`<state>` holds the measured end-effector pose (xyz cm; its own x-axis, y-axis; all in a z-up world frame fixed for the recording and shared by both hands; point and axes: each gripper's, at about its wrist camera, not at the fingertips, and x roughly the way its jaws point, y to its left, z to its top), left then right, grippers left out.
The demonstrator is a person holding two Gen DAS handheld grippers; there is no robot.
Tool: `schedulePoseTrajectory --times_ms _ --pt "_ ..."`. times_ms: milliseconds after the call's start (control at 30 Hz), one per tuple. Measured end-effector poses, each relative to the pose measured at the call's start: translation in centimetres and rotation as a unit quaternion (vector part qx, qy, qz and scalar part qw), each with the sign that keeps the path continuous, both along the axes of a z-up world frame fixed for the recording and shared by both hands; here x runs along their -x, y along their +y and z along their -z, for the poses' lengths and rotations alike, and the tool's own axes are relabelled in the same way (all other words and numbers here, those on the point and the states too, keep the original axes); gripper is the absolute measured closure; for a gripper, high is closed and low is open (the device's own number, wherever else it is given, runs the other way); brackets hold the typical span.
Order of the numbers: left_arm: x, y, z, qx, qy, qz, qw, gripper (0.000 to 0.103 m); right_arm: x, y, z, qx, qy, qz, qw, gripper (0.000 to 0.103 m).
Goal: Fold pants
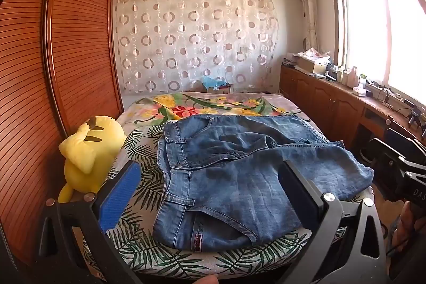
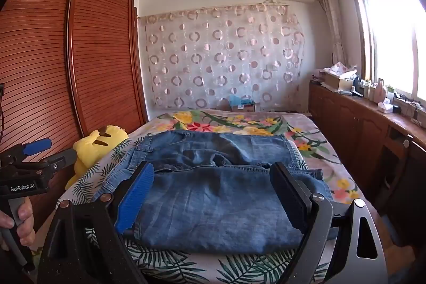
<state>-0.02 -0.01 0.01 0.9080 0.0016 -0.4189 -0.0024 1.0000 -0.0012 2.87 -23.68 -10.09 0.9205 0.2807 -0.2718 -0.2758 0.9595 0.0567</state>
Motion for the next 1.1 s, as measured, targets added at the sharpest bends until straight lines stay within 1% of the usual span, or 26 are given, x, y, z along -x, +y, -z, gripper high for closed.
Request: schedulePoseTrajectory --times_ms 100,767,900,1033,1100 --pt "-0.02 -0.01 -0.01 -0.001 0.005 0.001 1.0000 0.000 -0.03 -0.01 0.01 0.001 0.001 0.000 1.000 0.013" --pt "0.14 -0.13 -0.08 -0.003 0.002 0.002 1.0000 0.000 0.09 0.09 -0.30 0.002 0.000 0.003 1.000 0.013" --pt "0.17 -0.11 -0.05 -0.002 0.001 0.003 1.0000 0.000 0.06 -0.17 0.04 -0.001 0.003 0.004 1.000 0.013" --pt "0.64 -0.44 -0.79 -0.002 0.002 0.003 1.0000 0.000 0.20 -0.19 -0.05 -0.001 0.002 0.004 1.000 0.013" --pt "0.52 -0.37 -0.62 -0.003 0.001 0.003 1.0000 0.000 0.16 -0.12 -0.02 -0.001 0.001 0.004 1.000 0.013"
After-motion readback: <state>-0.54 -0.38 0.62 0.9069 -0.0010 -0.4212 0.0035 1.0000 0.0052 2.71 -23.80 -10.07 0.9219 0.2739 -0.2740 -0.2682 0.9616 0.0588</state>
